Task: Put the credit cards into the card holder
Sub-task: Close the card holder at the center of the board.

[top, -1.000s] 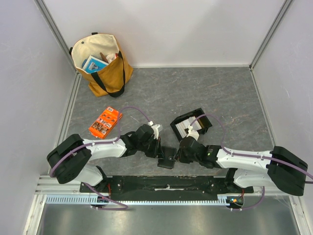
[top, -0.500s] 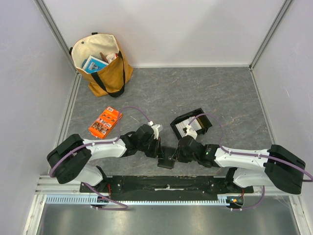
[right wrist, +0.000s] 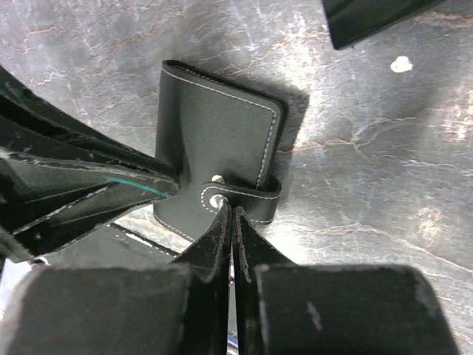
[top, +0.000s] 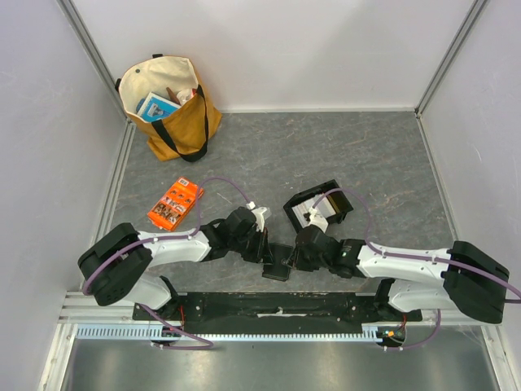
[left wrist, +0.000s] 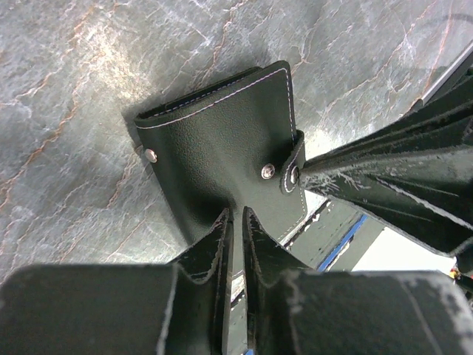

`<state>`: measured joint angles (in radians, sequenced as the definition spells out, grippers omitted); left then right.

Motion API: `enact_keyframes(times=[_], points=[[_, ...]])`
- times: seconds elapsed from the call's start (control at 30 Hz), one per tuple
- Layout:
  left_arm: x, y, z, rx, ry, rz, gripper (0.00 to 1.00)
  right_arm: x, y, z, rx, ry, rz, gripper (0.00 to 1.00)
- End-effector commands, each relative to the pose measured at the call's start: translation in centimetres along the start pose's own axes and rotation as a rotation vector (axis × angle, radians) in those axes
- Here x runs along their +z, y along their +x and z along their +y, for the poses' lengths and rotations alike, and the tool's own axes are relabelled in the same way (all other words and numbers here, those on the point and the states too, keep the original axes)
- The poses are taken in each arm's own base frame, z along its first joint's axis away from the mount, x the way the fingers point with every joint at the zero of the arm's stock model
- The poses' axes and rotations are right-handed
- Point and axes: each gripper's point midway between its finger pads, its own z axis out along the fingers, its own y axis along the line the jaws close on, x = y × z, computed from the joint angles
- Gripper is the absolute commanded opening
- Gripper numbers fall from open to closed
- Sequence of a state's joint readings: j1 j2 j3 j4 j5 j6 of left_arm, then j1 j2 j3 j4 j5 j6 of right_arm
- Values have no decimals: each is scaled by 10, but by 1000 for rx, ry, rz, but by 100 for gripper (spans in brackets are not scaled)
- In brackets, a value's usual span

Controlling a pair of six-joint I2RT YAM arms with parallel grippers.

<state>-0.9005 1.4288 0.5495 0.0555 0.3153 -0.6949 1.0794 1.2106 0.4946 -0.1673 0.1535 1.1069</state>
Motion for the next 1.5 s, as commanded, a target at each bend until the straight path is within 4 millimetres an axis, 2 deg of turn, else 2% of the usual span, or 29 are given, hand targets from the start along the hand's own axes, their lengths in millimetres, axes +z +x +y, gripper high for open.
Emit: enact_keyframes(times=[0.0,0.3,0.43,0.53,0.77,1.03,1.2,1.47], points=[[0,-3,-3,50,3,-5,16,-7,-10,27,8,-49,-17,5],[0,0,-3,59,6,6,16,4,-11,23,-1,3,-20,4],[-2,-1,-5,74,14,7,16,-6,-21,31,-20,-36,-63,4],[-3,-4,-7,96,18,2,18,-13,-26,31,-10,-48,-89,5],[0,-6,-7,117,6,14,18,-12,-15,15,4,-9,-50,3],[-1,-4,-1,129,-24,28,18,-19,-19,-1,26,38,-91,2],[-1,-4,-2,145,-24,36,18,-15,-10,-12,29,73,-62,2],[0,-3,-3,150,-29,45,18,-8,-14,2,18,44,-64,1]])
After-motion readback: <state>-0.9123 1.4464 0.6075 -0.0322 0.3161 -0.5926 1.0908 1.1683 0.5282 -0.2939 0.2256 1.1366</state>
